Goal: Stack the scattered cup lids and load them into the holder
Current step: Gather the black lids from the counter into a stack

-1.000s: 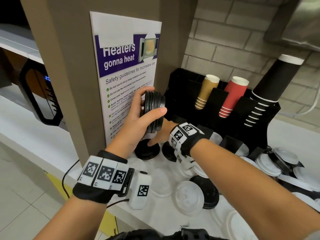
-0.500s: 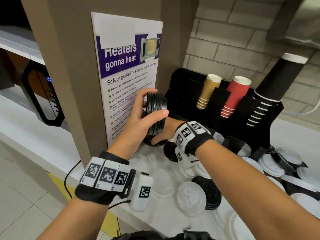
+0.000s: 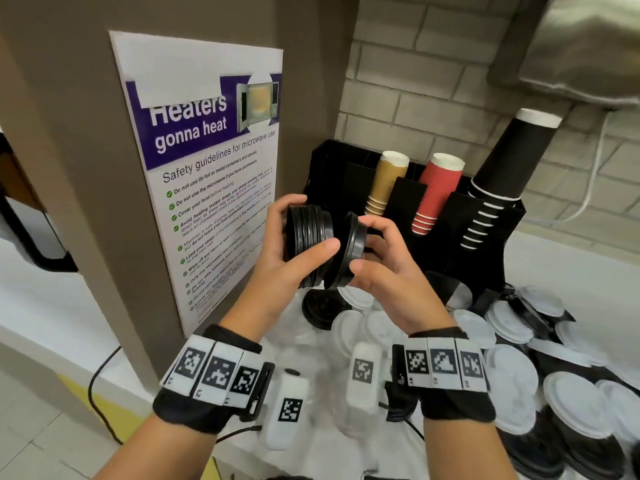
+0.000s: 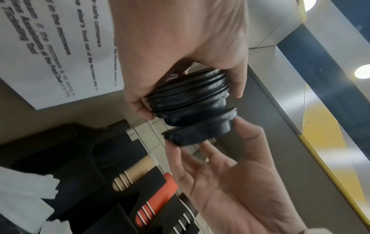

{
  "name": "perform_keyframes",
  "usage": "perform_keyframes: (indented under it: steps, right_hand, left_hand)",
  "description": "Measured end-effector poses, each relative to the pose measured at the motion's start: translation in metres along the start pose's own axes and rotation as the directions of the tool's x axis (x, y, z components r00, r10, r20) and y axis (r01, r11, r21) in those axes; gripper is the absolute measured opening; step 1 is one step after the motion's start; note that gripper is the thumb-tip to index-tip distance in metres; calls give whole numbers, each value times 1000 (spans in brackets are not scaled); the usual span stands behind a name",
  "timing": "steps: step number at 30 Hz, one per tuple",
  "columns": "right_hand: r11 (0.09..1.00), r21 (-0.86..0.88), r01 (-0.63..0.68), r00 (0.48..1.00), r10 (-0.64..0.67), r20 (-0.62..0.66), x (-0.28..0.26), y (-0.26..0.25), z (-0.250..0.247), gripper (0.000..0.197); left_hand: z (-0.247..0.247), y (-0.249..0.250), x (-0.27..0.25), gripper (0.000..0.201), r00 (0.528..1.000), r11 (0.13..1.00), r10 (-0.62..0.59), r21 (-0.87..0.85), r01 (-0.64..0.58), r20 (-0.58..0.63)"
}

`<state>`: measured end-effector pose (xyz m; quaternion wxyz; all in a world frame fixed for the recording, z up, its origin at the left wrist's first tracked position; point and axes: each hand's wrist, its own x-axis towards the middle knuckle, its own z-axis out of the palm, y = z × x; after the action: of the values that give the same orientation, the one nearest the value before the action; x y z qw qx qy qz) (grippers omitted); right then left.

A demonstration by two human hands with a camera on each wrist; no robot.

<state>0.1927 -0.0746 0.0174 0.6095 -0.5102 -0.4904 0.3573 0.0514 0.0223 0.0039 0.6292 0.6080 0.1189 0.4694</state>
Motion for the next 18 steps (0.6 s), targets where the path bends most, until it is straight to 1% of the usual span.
perform_keyframes:
  steps: [3,9,11,14,18]
  right_hand:
    - [1000,-12,22,1000,-22,-9,-5,-1,2,66]
    - [994,-90,58,998,-56,25,-6,-4,-2,59]
    - [991,-110,71,997,-68,29,-5,-6,-4,58]
    - [989,-122,78,997,-75,28,-4,-5,-3,58]
    - [988,-137,72,997,-68,28,-3,-2,-1,59]
  left_hand:
    - [5,-3,-1,56,999,1000,-22,-14,23,38]
    - [8,-3,-1,57,985,999,-53,1,54,166]
    - [8,-3,-1,57,983,998,-61,-2,62,172]
    - [9,-5,0,60,988,998,-58,-18,61,146]
    - [9,-8,-1,60,990,998,-57,-21,60,131]
